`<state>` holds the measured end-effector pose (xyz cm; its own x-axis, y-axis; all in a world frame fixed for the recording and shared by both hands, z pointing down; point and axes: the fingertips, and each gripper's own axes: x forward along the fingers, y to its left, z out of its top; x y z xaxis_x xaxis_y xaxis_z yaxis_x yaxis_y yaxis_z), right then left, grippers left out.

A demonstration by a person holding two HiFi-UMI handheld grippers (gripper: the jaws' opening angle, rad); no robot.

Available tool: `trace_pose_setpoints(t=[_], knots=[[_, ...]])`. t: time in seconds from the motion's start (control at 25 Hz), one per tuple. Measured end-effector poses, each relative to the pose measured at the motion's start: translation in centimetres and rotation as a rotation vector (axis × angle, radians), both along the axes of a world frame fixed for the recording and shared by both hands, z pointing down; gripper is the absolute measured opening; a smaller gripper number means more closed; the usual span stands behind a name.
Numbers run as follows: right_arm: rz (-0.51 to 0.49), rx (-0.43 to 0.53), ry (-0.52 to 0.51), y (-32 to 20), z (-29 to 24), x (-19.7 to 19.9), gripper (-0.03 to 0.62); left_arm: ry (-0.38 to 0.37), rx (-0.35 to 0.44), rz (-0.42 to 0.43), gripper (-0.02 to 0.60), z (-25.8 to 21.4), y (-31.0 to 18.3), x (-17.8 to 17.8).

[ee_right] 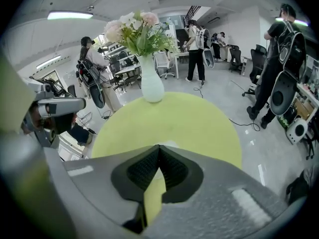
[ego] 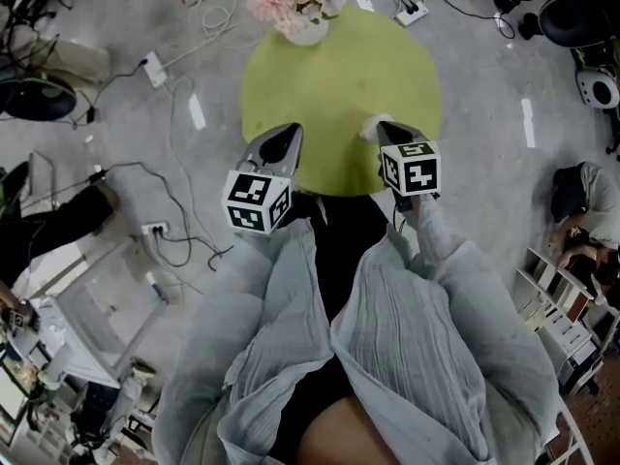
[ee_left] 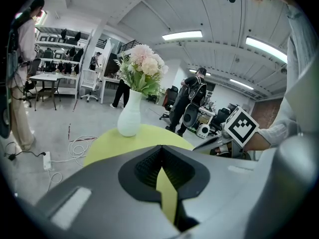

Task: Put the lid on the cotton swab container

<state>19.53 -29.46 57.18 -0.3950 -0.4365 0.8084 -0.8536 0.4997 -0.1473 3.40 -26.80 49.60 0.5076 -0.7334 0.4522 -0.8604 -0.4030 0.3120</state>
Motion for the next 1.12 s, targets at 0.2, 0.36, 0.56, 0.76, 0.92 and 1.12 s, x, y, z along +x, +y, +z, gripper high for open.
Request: trace_pose_setpoints(t=[0.2,0.36,0.56,0.76,0.92,1.12], knots=[[-0.014,-0.02,0.012,-0.1,0.2,-0.1,0.002,-0.002,0.006,0.008,0.017,-0.1,-0.1,0.1],[-0.005,-0.003,-0.003,-0.2,0.4,-0.1,0.002,0.0,0.016,0.017,0.017,-0.3,-0.1,0.2],[0.066,0.007,-0.043,-0.5,0.3,0.3,0.002,0.006,0.032,0.044,0.017,-0.9,-0.2,0.3],[0.128,0.078,-0.051,-1.0,-1.3,1.1,0.002,0.004,0.06,0.083,0.017,-1.5,-0.5,0.4],[0.196,0.133,-0.107,-0.9,-3.5,1.5,0.002,0.005,0.087,0.119,0.017,-2.7,-0.1,0.6],[0.242,0.219,-0.171,-0.3,-7.0,1.8,0.002,0.012,0.116,0.162,0.017,-4.1,0.6,0.7]])
